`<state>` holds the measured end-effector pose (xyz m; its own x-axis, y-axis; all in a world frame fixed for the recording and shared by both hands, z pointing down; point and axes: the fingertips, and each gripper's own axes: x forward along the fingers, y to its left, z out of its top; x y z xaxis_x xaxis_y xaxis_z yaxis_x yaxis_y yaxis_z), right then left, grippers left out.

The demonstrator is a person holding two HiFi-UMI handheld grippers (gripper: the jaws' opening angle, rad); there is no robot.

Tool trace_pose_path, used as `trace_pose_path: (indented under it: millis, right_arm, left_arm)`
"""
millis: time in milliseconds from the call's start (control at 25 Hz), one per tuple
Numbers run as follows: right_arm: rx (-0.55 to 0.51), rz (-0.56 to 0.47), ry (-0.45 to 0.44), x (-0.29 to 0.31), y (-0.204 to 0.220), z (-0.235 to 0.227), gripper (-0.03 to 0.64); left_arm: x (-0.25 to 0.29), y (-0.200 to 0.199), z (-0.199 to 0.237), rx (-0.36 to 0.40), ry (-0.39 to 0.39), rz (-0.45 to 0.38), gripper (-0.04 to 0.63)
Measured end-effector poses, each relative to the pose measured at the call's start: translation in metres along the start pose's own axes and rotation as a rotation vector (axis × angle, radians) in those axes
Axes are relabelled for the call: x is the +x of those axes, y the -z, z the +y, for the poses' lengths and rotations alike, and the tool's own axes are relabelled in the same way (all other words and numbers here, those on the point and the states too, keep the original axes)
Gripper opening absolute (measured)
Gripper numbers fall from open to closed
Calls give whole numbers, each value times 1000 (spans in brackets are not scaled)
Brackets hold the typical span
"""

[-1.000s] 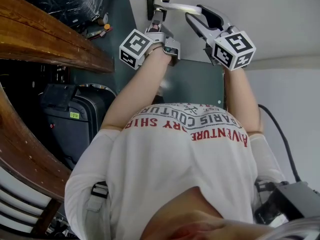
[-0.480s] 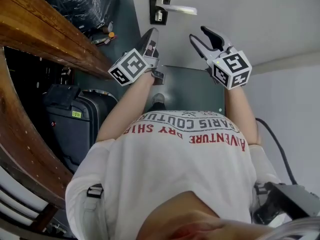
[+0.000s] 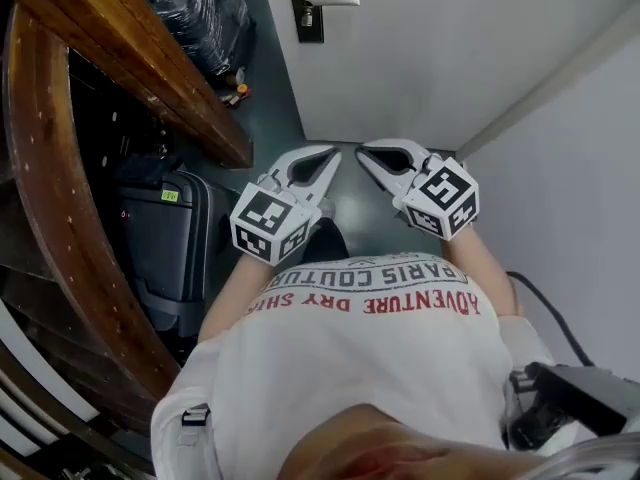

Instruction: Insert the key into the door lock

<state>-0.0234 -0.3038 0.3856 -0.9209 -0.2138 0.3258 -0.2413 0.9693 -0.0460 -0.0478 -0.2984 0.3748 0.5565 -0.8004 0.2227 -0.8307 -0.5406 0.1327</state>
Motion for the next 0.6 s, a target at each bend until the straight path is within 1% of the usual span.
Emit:
trace_pose_path:
  millis: [160,240,320,440,600]
  right_arm:
    - [-36,50,-17,-28,24,54,2]
    - [-2,53,-26,-39,37,77,3]
    - [34,50,-28,-49,47,97,3]
    - [46,61,-21,-61,61,128,2]
    - [53,56,-13,-75,76,192,3]
  left_arm:
    - [-37,31,-52,7,11,82,2]
    - [-52,48,-70,11,10,111,2]
    - [-63,63,-84,-3,9,127,2]
    - [-83,81,-107,-10,22,147,2]
    - [-135,103,-144,-3,35,154,2]
